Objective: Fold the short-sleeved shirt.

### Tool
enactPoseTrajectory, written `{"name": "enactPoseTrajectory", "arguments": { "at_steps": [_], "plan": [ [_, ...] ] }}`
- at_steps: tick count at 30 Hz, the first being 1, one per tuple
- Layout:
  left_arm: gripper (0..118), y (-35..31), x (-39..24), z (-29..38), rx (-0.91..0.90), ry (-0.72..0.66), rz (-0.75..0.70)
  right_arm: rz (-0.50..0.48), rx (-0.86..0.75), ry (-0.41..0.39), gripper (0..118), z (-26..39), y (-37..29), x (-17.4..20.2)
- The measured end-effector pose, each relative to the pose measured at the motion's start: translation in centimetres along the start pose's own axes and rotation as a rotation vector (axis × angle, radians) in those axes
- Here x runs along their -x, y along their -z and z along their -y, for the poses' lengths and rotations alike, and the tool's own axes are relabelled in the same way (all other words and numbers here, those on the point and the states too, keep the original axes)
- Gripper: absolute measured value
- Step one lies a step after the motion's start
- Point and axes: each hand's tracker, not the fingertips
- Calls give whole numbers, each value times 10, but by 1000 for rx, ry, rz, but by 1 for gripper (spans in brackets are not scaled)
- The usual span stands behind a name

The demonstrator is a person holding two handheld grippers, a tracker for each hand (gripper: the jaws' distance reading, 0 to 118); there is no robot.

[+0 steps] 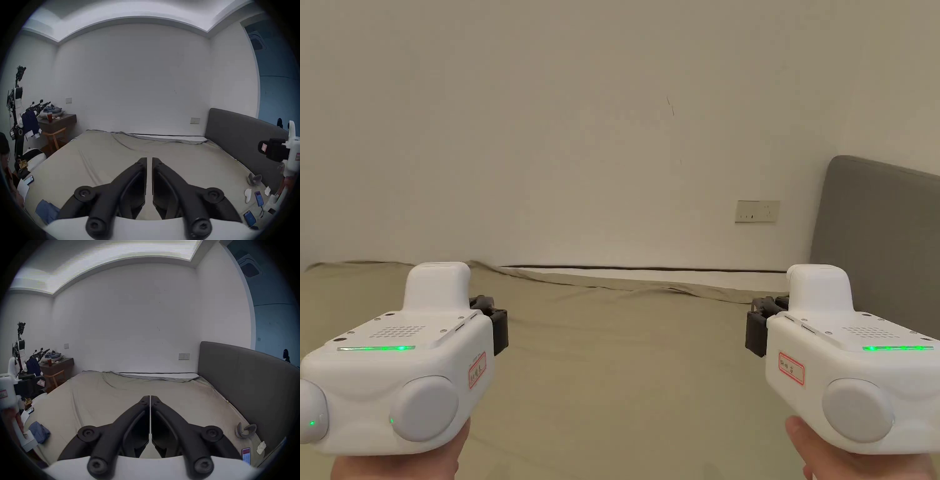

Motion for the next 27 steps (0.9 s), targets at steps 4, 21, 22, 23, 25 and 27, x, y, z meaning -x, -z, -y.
{"name": "enactPoseTrajectory", "arguments": {
  "at_steps": [4,21,22,23,25,27],
  "plan": [
    [5,-4,-6,-3,-23,27,-14,-2,-10,-3,3,-2,-4,6],
    [5,-8,-5,-10,4,3,-12,29,-35,-59,3,-6,-11,26],
    [5,-9,-5,-11,2,0,-10,39,-39,-74,3,-6,-12,27],
    [5,-11,-5,-12,-1,-7,-7,30,-42,-66,3,-7,-12,25],
    [7,-11,-8,-13,-13,1,-12,21,-45,-45,4,-11,-14,22],
    [94,-14,-7,-16,-17,1,-6,21,-59,-31,72,-13,-14,21]
  ]
}}
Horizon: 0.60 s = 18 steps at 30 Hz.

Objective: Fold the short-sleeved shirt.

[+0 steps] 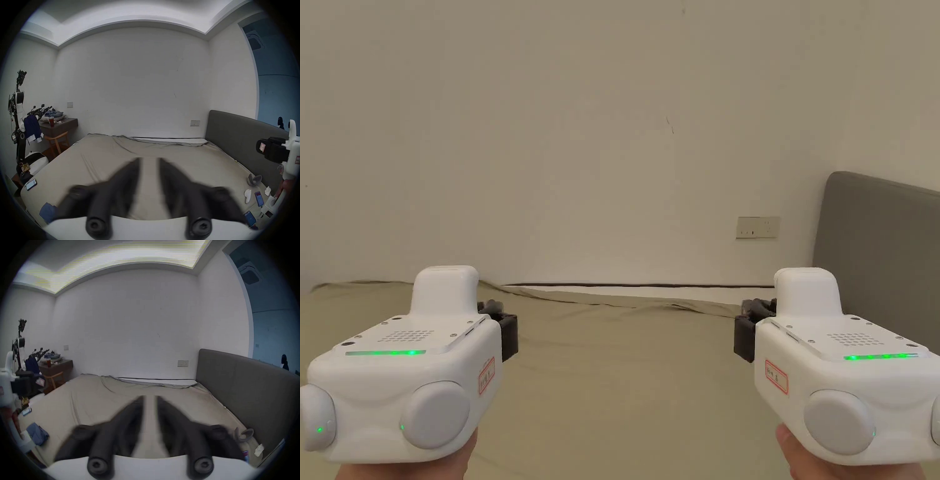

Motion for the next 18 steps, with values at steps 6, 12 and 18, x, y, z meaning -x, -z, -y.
{"name": "enactPoseTrajectory", "arguments": {
  "at_steps": [6,12,18],
  "plan": [
    [118,-16,-3,3,-35,-25,-1,-57,10,71,118,-9,-4,-11],
    [118,-6,-2,-3,-12,14,7,80,50,73,118,-17,-1,5],
    [118,-5,-3,-4,-1,1,9,108,37,31,118,-16,-7,18]
  ]
}}
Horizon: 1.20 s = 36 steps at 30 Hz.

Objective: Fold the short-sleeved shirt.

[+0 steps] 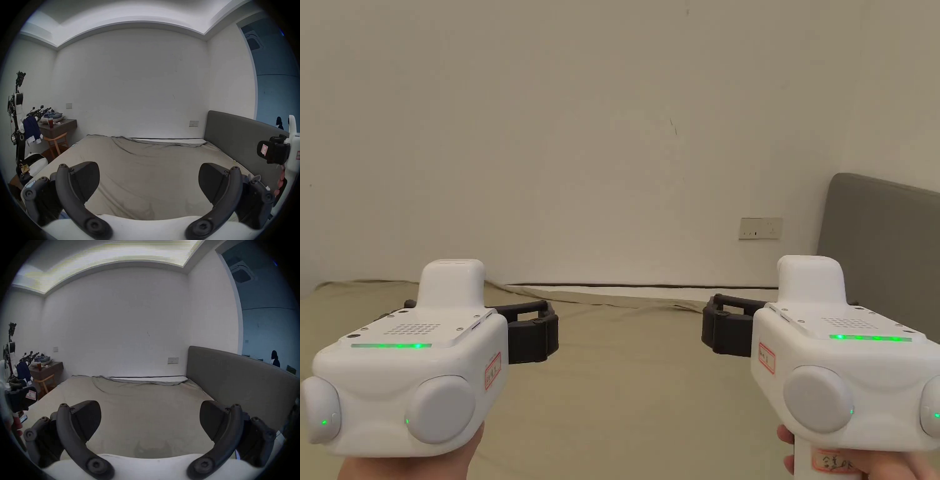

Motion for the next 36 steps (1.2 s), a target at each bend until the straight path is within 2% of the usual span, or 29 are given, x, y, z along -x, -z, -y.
{"name": "enactPoseTrajectory", "arguments": {
  "at_steps": [7,11,13,19,32,36],
  "plan": [
    [118,1,2,0,11,-2,0,10,54,18,118,-4,-5,10],
    [118,0,2,0,10,-1,-3,16,-12,-36,118,-3,-12,15],
    [118,0,3,0,9,-4,-3,17,11,-49,118,-5,-12,17],
    [118,-1,2,0,10,-2,-1,-23,72,54,118,-9,-14,9],
    [118,-3,-2,-1,18,1,-1,64,174,38,118,-7,-9,12],
    [118,-4,-4,-2,17,6,5,58,172,33,118,-7,-9,12]
  ]
}}
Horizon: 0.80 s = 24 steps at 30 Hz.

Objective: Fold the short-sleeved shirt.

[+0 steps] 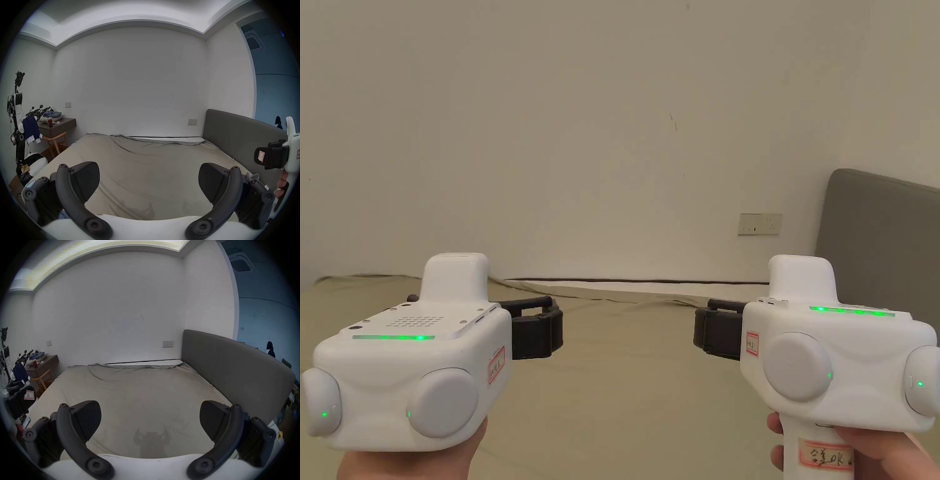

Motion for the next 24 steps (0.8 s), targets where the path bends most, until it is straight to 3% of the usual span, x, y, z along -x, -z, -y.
{"name": "enactPoseTrajectory", "arguments": {
  "at_steps": [11,24],
  "plan": [
    [118,-2,1,-3,7,-5,-3,-25,-39,66,118,-3,-12,-6],
    [118,-5,1,-5,7,-12,3,-19,-49,14,118,-1,-16,2]
  ]
}}
